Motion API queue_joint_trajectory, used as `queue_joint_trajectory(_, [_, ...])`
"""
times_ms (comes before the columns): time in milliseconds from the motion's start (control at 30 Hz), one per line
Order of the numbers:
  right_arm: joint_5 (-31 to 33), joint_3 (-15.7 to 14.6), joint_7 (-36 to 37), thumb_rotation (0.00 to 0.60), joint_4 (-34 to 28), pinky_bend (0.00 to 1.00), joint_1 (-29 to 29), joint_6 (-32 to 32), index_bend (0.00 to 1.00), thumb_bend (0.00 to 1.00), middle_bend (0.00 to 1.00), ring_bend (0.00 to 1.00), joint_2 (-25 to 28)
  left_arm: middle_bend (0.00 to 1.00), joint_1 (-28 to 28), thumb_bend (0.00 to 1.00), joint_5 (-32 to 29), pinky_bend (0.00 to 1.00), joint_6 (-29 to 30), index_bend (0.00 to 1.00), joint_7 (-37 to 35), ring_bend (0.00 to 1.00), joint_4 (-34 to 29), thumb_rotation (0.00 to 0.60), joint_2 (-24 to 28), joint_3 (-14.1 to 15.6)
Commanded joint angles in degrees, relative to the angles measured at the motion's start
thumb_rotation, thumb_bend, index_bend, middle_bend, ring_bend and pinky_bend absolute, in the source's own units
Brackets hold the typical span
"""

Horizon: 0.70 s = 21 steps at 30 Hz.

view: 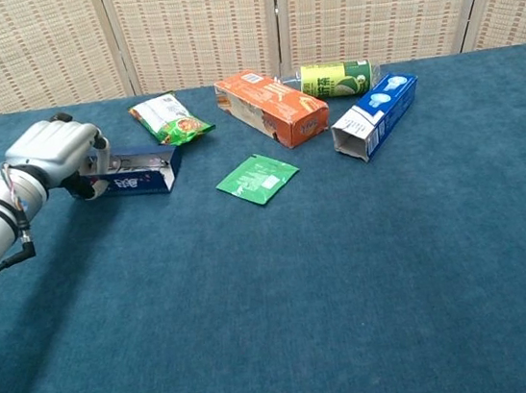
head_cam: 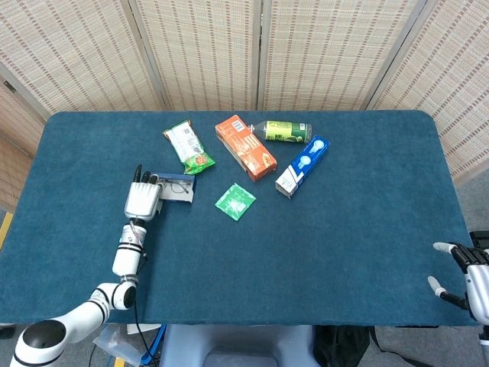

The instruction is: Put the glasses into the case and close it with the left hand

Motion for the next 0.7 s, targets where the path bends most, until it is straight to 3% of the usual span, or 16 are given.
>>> queue_joint_trajectory(33, [-0.03,-0.01,0.03,0.6,0.04,0.24,0.01,-0.02,0.29,0.22,0.31,0.3,0.01,0.29,0.1,0.4,-0.07,0.01,-0.16,0.58,0.22,0.19,-0.35,0.6,0.09,0.02])
queue_joint_trajectory(333, [0.02,0.01,0.1,0.6,0.08,0.24,-0.03,0.04,0.29,0.22,0.31,0.3,0.02,0.29,1.02,0.46,0.39,0.01,0.15,0.61,0.12,0.19,-3.46,0.6,1.39,0.53])
queue_joint_trajectory(700, [-0.71,0.16,-0.97,0.6,-0.88,0.24,0.9,-0.7,0.29,0.22,0.31,0.3,0.03,0.29,5.71,0.46,6.74,0.01,4.44,0.62,-4.71,0.19,-14.65,0.6,10.24,5.53])
